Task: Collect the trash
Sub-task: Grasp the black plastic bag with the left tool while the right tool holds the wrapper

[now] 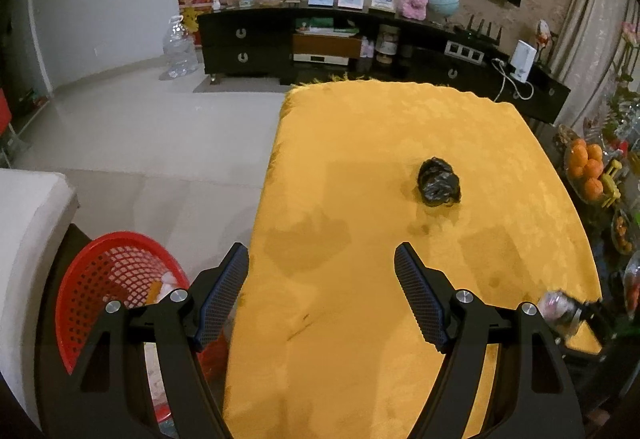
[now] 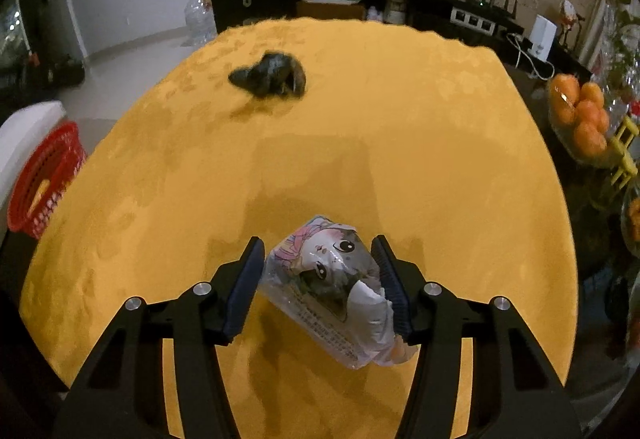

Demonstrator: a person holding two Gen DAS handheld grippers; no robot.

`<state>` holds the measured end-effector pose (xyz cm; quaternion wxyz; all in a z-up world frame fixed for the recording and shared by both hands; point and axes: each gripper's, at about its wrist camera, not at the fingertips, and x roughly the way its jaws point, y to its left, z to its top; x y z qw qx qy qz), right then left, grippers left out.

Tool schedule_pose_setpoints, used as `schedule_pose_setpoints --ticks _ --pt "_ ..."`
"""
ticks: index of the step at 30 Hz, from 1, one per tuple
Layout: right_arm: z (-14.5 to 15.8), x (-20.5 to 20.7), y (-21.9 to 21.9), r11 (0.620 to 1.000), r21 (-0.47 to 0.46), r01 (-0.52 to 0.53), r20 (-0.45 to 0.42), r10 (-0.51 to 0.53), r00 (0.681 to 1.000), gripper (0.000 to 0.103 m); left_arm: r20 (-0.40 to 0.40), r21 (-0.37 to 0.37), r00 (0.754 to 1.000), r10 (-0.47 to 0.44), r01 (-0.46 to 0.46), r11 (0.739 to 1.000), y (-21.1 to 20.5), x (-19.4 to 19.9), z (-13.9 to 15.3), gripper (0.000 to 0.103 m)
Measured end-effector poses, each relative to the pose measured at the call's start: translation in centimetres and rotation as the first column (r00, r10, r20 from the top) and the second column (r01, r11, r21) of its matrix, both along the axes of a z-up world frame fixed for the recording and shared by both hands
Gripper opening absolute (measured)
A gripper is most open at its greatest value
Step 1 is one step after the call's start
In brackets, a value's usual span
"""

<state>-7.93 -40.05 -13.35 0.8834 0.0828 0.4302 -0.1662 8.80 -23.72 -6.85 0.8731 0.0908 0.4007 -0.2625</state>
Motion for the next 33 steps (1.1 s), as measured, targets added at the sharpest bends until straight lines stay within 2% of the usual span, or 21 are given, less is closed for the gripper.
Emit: schedule_pose_setpoints --ticks 6,11,13,17,23,33 --pt "3.5 2.5 -1.6 0.999 -0.028 -0.016 0.042 0.017 0.999 0.054 0.026 0.002 0.999 -0.030 0.030 1.000 -3.0 0.1 0.4 0.073" --pt "6.9 5.1 -4.4 0.994 -0.105 -0.009 0.084 0.017 0.996 0.054 0.068 0.044 0.994 -0.090 0.087 0.995 -6.5 0.5 0.3 0.073" --pt "7.6 5.2 -6.1 0.996 -0.081 0.023 0.123 -0.013 0.992 0.054 0.080 0.072 0.989 -0.124 0.118 0.990 -8.3 1.1 -0.1 0.073" --pt "7.6 5.0 -9.1 0.994 0.028 0.106 0.147 -0.109 0.983 0.054 0.093 0.116 0.981 -0.168 0.157 0.981 -11.4 1.9 -1.3 0.073" --pt "6.9 5.7 -10.8 0.986 0.045 0.162 0.115 -0.166 0.979 0.054 0.088 0.185 0.964 -0.251 0.232 0.955 -16.4 2.7 -4.2 0.073" --pt "5.6 6.3 -11.6 0.981 0.070 0.182 0.079 -0.187 0.979 0.054 0.051 0.196 0.959 -0.280 0.265 0.944 -19.8 3.7 -8.2 0.072"
